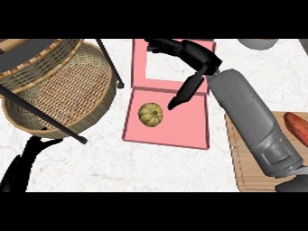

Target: Pick the squash from the cutting board and place it in the cardboard box

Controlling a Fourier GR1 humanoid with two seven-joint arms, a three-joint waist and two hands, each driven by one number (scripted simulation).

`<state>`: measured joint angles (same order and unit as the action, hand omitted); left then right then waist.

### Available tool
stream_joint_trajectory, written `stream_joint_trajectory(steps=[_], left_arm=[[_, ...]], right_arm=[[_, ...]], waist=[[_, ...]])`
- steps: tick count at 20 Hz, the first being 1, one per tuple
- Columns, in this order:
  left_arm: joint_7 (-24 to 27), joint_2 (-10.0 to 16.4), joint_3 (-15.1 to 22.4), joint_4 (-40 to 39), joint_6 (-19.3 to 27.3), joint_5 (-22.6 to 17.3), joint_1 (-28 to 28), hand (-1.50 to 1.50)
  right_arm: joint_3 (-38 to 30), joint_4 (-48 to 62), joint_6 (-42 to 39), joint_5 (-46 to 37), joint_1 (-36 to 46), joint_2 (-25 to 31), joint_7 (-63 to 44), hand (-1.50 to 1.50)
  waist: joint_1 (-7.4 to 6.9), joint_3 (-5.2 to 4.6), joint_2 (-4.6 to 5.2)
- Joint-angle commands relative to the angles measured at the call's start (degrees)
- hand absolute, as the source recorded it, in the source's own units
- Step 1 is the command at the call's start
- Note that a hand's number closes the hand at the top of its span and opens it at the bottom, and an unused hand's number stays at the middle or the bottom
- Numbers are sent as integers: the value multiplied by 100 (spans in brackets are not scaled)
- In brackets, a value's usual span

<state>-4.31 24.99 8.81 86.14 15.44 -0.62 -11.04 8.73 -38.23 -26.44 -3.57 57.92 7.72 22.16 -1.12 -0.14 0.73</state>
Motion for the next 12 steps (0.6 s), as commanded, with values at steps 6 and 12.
stream_joint_trajectory(steps=[6,12], left_arm=[[143,-76,-72,365,-180,-102,923,0],[125,-256,161,428,-182,14,987,0]], right_arm=[[-1314,1205,-279,855,575,1004,-293,-150],[-1728,1833,-674,1051,882,1827,-284,-150]], waist=[[-67,20,90],[-198,29,176]])
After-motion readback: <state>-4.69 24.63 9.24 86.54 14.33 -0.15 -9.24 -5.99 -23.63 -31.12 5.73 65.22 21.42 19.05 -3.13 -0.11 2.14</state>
